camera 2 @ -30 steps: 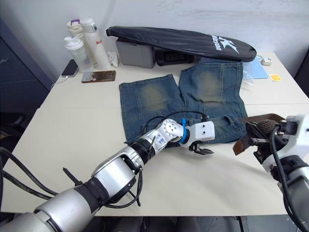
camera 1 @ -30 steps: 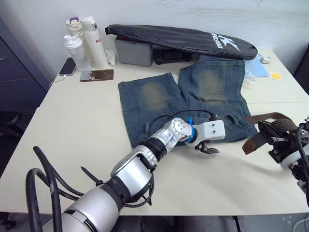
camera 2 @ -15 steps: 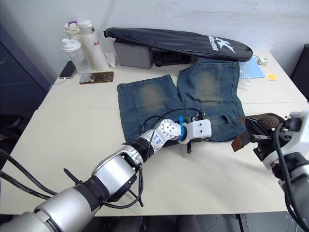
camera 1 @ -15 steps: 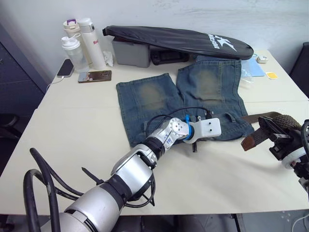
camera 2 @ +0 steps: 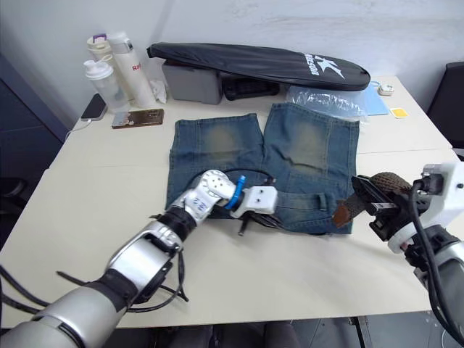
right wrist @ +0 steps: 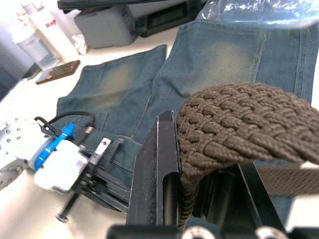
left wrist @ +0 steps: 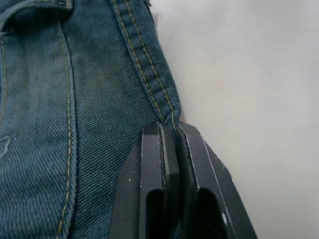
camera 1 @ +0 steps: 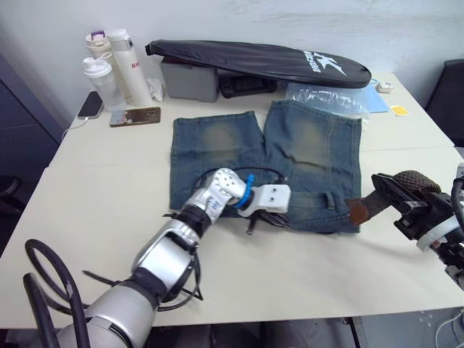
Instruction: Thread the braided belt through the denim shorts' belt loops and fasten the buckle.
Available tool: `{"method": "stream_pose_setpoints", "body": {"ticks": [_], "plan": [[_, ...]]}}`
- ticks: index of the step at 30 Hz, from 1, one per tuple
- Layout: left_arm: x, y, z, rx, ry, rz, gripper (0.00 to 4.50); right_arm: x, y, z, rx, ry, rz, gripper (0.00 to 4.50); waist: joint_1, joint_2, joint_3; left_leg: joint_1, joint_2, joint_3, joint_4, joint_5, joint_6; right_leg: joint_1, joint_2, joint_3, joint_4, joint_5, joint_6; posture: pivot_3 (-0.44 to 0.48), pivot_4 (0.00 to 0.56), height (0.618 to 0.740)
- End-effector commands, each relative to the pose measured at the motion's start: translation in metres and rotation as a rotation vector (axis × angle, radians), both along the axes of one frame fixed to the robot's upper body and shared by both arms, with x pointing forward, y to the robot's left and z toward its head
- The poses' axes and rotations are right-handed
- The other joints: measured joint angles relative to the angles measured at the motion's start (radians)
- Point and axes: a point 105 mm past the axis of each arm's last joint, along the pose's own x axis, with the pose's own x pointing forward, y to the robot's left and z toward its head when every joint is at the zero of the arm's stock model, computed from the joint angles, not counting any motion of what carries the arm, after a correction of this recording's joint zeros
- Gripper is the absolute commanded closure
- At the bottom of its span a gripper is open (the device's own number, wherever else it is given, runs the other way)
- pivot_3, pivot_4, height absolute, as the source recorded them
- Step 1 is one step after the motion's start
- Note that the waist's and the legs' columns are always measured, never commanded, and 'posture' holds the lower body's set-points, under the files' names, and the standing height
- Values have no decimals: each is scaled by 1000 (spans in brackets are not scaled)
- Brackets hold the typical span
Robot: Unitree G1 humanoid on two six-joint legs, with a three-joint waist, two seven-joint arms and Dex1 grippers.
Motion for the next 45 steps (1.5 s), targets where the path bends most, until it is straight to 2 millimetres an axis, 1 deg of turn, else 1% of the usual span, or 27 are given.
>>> {"method": "stream_pose_setpoints", "body": {"ticks": [1, 3, 5, 8, 10, 11, 13, 15, 17, 18, 19, 23, 25, 31, 34, 37, 39, 43, 45], "plan": [[-10, 7, 16, -24, 26, -39, 4483, -3, 9, 7, 32, -35, 35, 4500, 1, 0, 0, 0, 0, -1, 0, 0, 0, 0, -1, 1, 0, 0, 0, 0, 150, 740], [-12, 12, 20, -21, 9, -41, 4483, -2, 11, 4, 56, -26, 40, 4500, 2, 0, 0, 0, 0, -3, 2, 0, 0, 0, -1, 0, 0, 0, 0, 0, 150, 740], [-10, 11, 22, -34, -19, -6, 4483, 1, 13, -1, 79, -17, 27, 4500, 6, 0, 0, 0, 0, -4, 3, 0, 0, 0, -2, 0, 0, 0, 0, 0, 150, 740], [-12, 12, 23, -40, 15, 16, 4483, 6, 15, -7, 92, -10, 6, 4500, 10, 0, 0, -1, -1, -4, 4, 0, 0, 0, -2, -1, 0, 0, 0, 0, 150, 740], [-15, 13, 28, -52, 76, 29, 3667, 8, 16, -11, 96, -7, -4, 4500, 9, 0, 0, -1, -1, -4, 4, 0, 0, 0, -2, -1, 0, 0, 0, 0, 150, 740], [-18, 15, 30, -42, 92, 19, 3389, 10, 15, -12, 98, -9, -20, 4500, 9, 0, 0, -1, -1, -4, 5, 0, 0, 0, -2, -1, 0, 0, 0, 0, 150, 740], [-19, 20, 39, -35, 104, 20, 2477, 15, 16, -15, 119, -19, -50, 4500, 9, 0, 0, -1, -1, -5, 4, 0, 0, 0, -2, -1, 0, 0, 0, 0, 150, 740], [-16, 24, 49, -37, 98, 35, 1633, 19, 16, -18, 133, -29, -72, 4500, 8, 1, -1, -1, -1, -6, 4, 0, 0, 0, -2, -1, 1, 0, 0, 0, 150, 740], [-12, 31, 60, -34, 79, 49, 759, 24, 11, -21, 124, -44, -119, 4500, 7, 1, -1, -1, -1, -6, 4, 0, 0, 0, -2, -1, 1, 0, -1, 0, 150, 740], [-8, 32, 68, -47, 42, 66, 308, 27, 8, -25, 112, -42, -145, 4500, 7, 1, -1, -1, -1, -6, 5, 0, 0, 0, -2, -1, 2, 0, -1, 0, 150, 740], [-5, 33, 73, -57, 16, 78, 38, 29, 6, -28, 102, -41, -162, 4500, 8, 1, -1, -1, -1, -6, 5, 0, 0, 0, -2, -1, 1, 0, -1, 0, 150, 740], [7, 33, 98, -137, -34, 155, 38, 41, 9, -41, 82, -31, -161, 4500, 9, 1, -1, -1, -1, -6, 5, 0, 0, 0, -2, -2, 2, 0, -1, 0, 150, 740], [10, 33, 107, -167, -42, 181, 38, 47, 9, -45, 62, -32, -155, 4500, 10, 2, -1, -1, -2, -6, 5, 0, 0, 0, -2, -2, 2, 0, -1, 0, 150, 740], [17, 50, 111, -168, -75, 237, 38, 65, -4, -46, 25, -64, -190, 4500, 9, 2, -1, -1, -2, -6, 5, 0, 0, -1, -2, -2, 3, 0, -1, 0, 150, 740], [19, 58, 113, -180, -76, 282, 38, 67, -4, -55, 34, -49, -179, 4500, 9, 4, -2, -1, -2, -6, 5, 0, 0, -1, -2, -2, 4, 0, -1, 0, 150, 740], [19, 63, 112, -196, -61, 321, 38, 69, 1, -61, 57, -41, -167, 4500, 8, 6, -3, 0, -2, -7, 5, 0, 0, -1, -2, -2, 5, 0, -1, 0, 150, 740], [18, 66, 111, -201, -54, 338, 38, 72, 2, -60, 65, -56, -169, 4500, 8, 6, -4, 0, -2, -7, 5, 0, -1, -1, -2, -2, 5, 0, -1, 0, 150, 740], [17, 75, 109, -200, -39, 374, 38, 74, -2, -42, 100, -126, -196, 4500, 3, 7, -4, 0, -2, -6, 6, 0, -1, -1, -2, -2, 6, 0, -1, 0, 150, 740], [18, 78, 109, -200, -38, 393, 38, 75, -3, -36, 103, -143, -198, 4500, 2, 8, -4, 0, -2, -7, 6, 1, -1, -1, -2, -2, 7, 0, -1, 0, 150, 740]]}}
